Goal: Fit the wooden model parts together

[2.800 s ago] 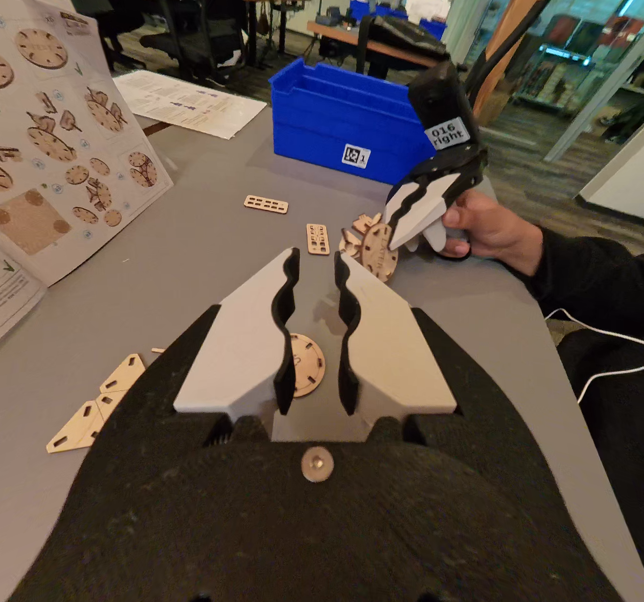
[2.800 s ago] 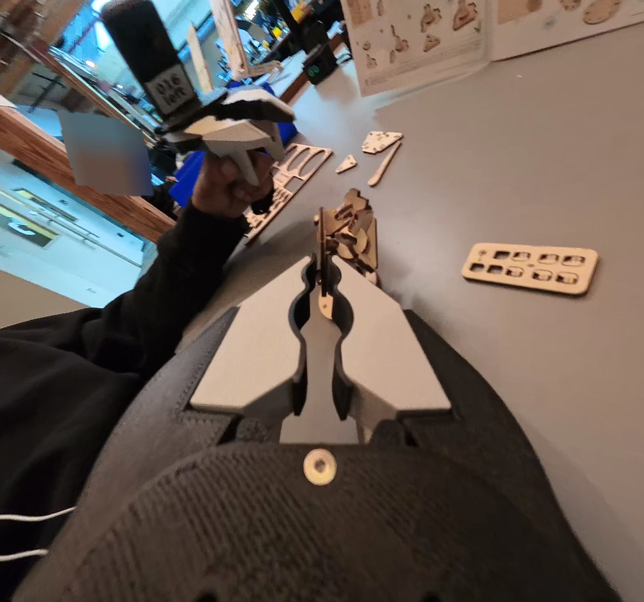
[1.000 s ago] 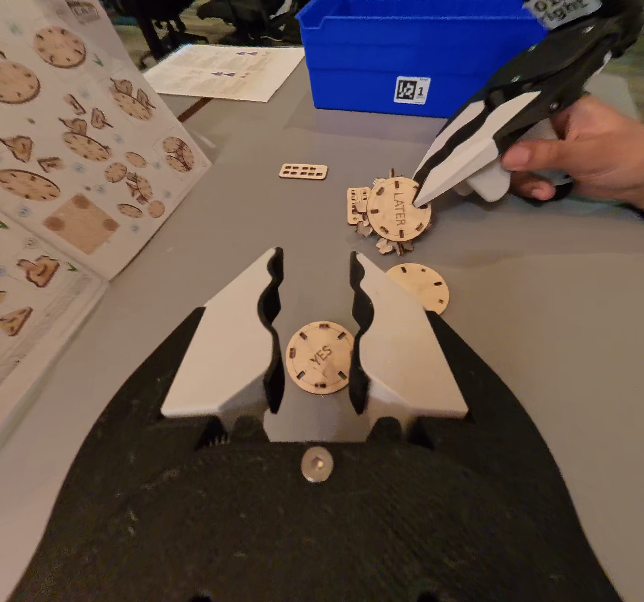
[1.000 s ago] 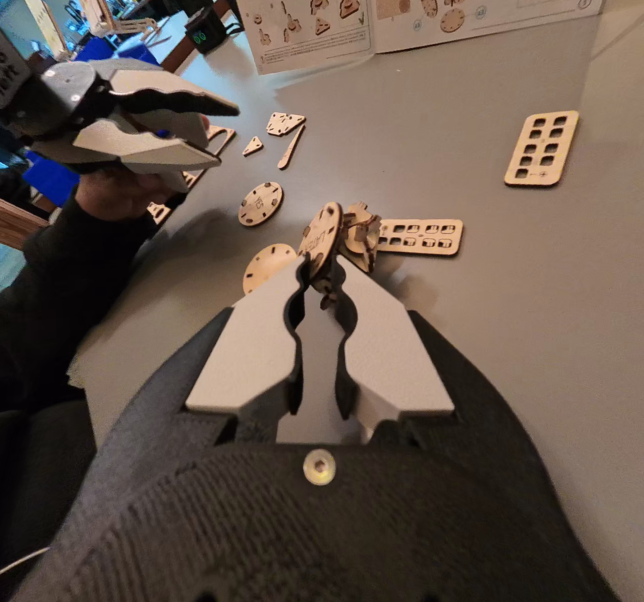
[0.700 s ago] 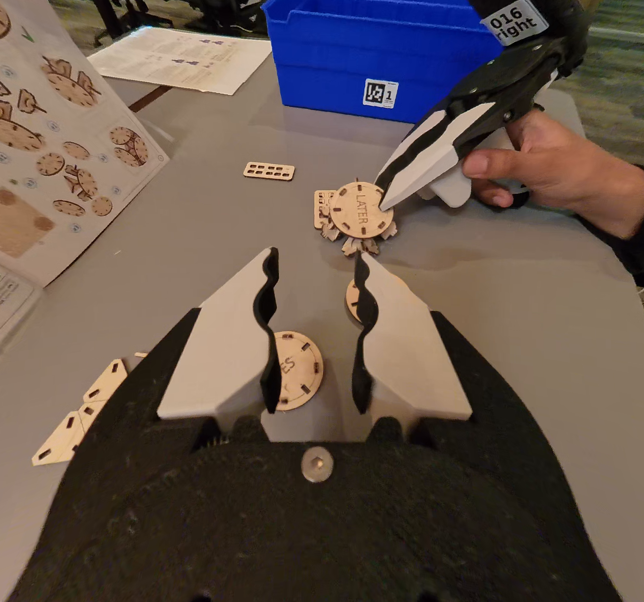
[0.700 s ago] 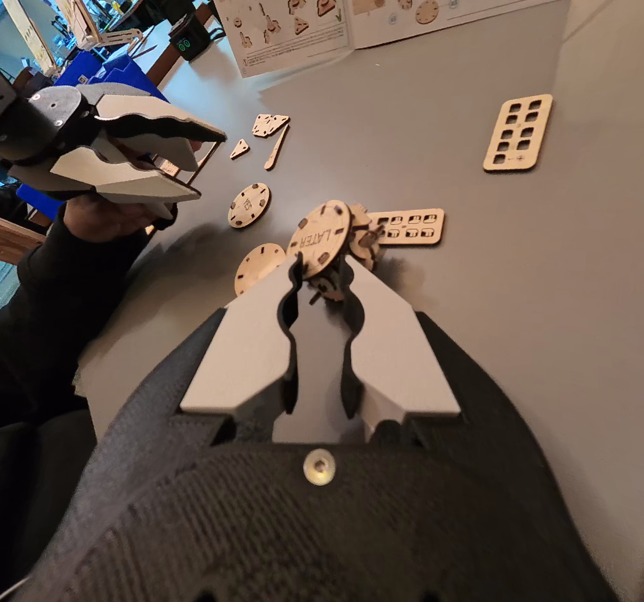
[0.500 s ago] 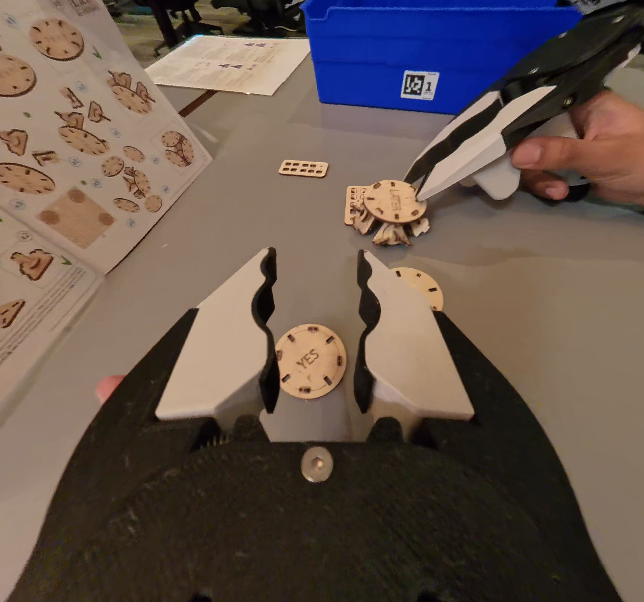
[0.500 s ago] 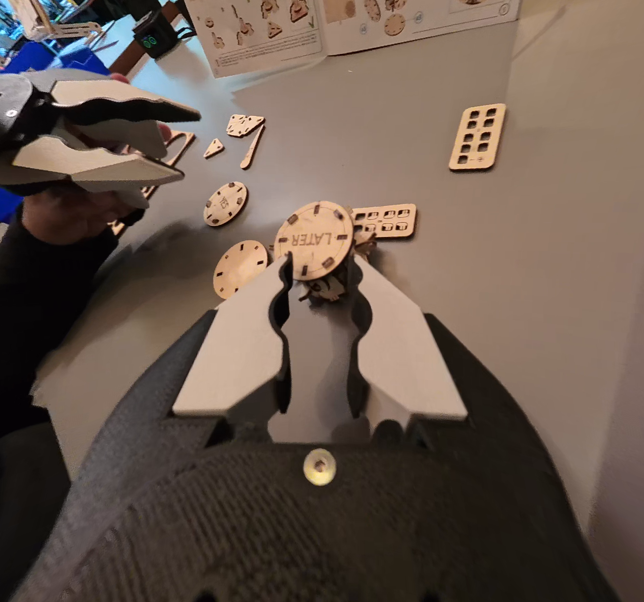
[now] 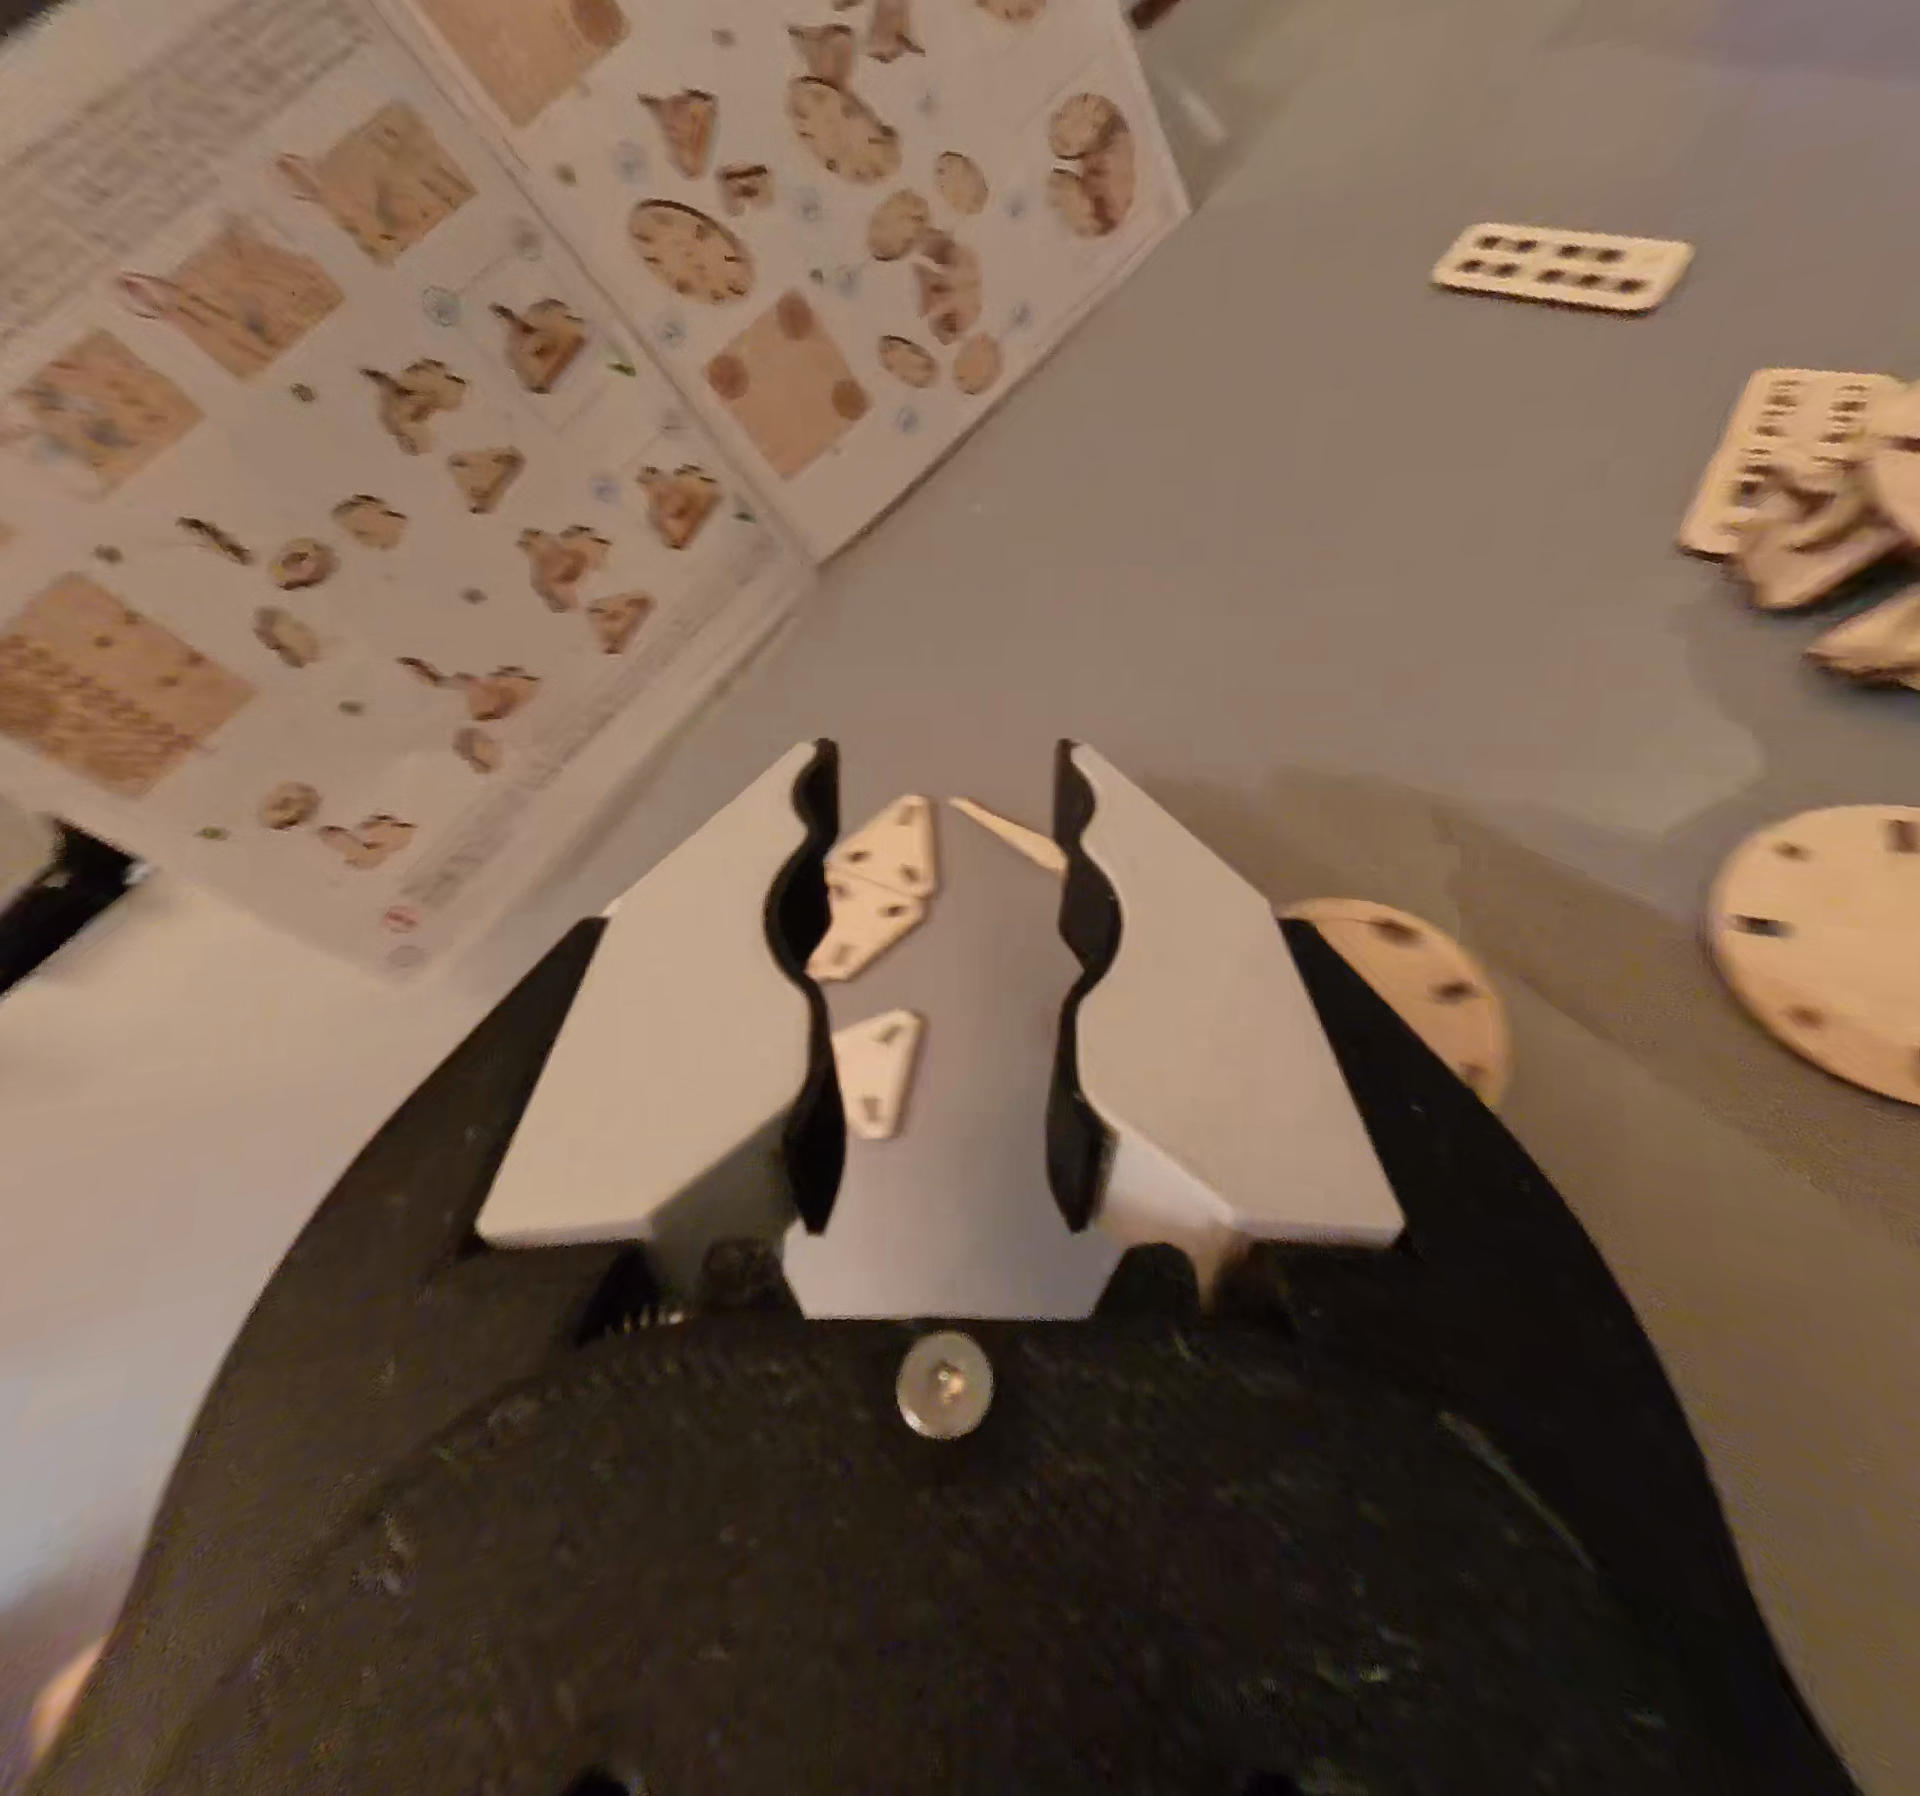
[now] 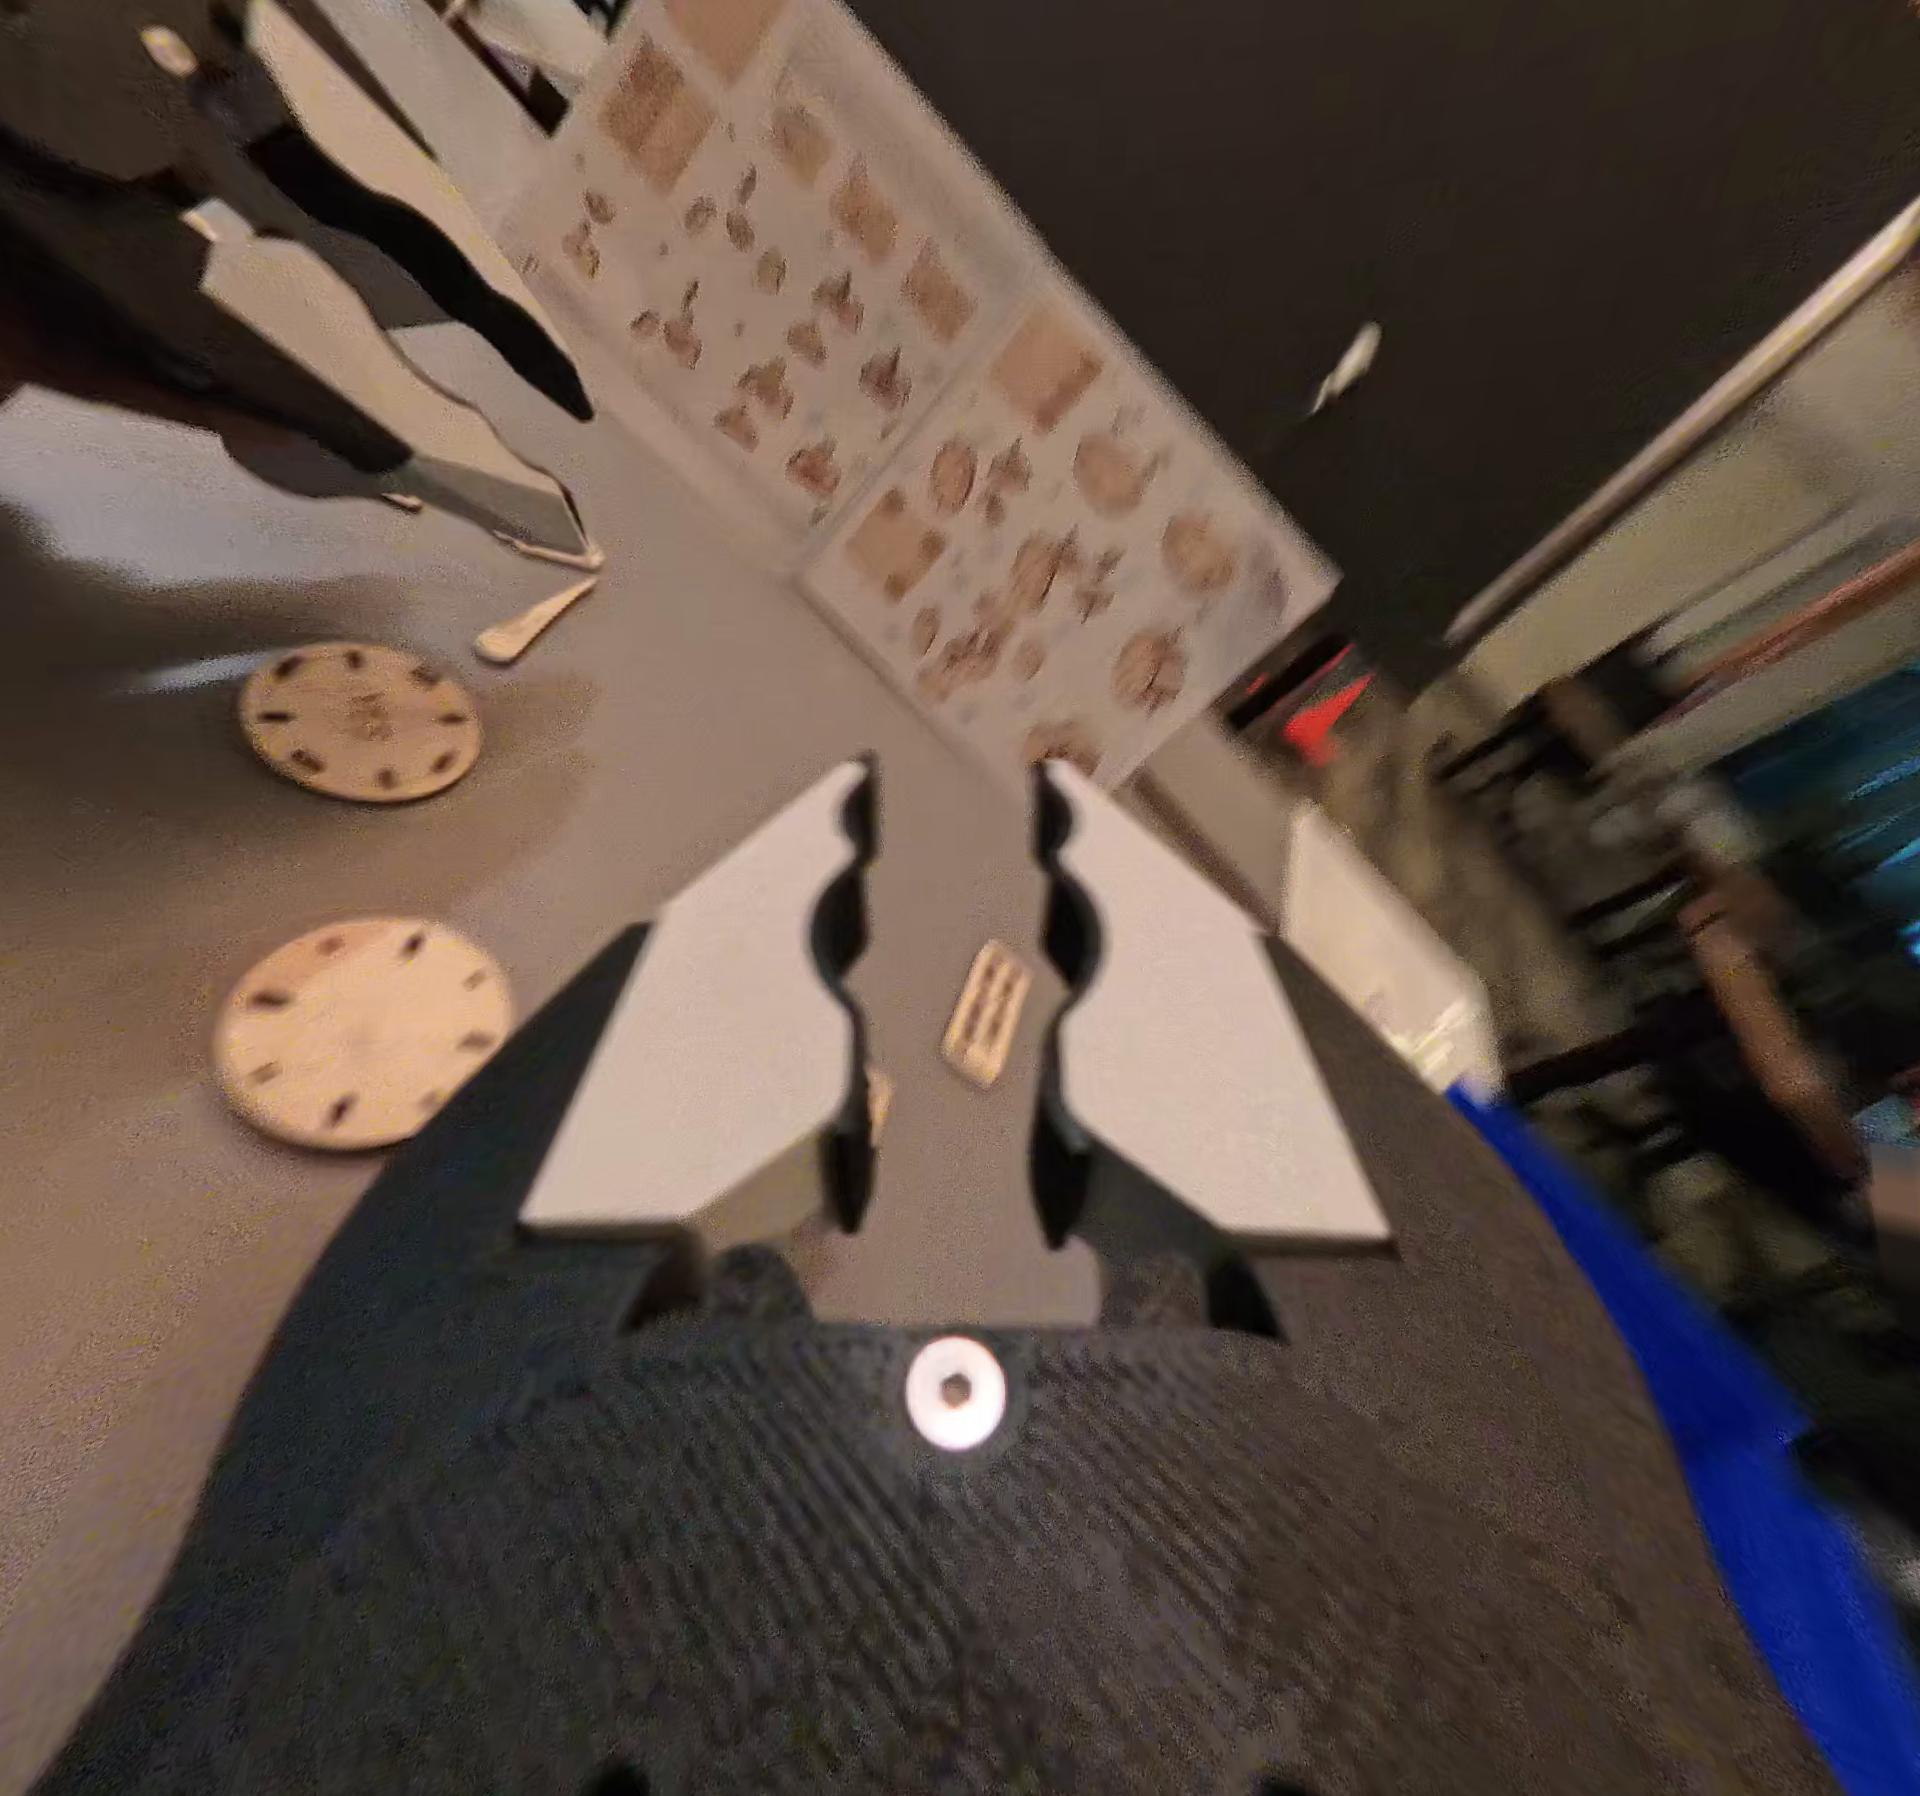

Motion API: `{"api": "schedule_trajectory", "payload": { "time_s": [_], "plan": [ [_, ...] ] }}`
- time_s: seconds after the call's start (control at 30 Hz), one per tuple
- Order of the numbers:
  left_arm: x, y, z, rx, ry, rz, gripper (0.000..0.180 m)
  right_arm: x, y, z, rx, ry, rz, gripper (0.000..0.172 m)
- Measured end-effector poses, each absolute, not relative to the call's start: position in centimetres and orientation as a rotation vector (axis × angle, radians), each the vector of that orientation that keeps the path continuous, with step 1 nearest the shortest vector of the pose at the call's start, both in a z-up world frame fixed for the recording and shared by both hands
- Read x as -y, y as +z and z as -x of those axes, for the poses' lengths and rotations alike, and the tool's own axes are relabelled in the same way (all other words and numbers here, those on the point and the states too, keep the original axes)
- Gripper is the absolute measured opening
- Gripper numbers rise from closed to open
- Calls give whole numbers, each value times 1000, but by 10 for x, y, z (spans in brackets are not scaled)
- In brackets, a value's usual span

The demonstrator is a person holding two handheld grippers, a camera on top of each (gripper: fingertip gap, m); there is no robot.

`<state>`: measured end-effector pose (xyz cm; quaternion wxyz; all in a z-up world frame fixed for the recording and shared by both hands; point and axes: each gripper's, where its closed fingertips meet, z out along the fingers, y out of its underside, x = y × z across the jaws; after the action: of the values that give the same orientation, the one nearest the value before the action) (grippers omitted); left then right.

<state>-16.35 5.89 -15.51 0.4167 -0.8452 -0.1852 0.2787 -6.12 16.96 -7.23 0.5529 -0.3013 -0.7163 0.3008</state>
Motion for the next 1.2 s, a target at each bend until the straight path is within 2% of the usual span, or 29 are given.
{"api": "schedule_trajectory", "payload": {
  "time_s": [0.03,0.07,0.13,0.2,0.3,0.33,0.37,0.43,0.6,0.77,1.03,1.13,1.2],
  "plan": [
    [-52,-150,176,466,733,2121,35,-162,-59,68,1658,705,609,8],
    [-43,-144,187,470,781,2116,29,-155,-46,74,1619,733,543,2],
    [-30,-132,201,477,869,2094,15,-150,-38,86,1617,804,528,0],
    [-34,-126,193,435,859,2058,0,-161,-44,96,1634,839,609,15],
    [-41,-127,182,375,947,1998,0,-172,-52,93,1591,1081,744,18],
    [-39,-129,185,335,1036,2016,0,-169,-55,89,1595,1215,800,14],
    [-37,-130,188,290,1111,2039,0,-166,-55,85,1593,1345,860,1],
    [-39,-135,188,275,1119,2061,0,-163,-55,80,1603,1503,951,0],
    [-46,-156,172,411,861,2154,0,-155,-70,80,1705,1317,933,0],
    [-53,-152,158,243,955,2181,0,-107,-93,53,2007,1344,773,0],
    [-64,-148,115,185,836,2179,0,-107,-115,23,2243,847,683,42],
    [-67,-153,71,163,666,2218,0,-102,-119,4,2293,767,668,57],
    [-69,-158,36,120,557,2249,12,-97,-119,-9,2305,757,649,64]
  ]
}}
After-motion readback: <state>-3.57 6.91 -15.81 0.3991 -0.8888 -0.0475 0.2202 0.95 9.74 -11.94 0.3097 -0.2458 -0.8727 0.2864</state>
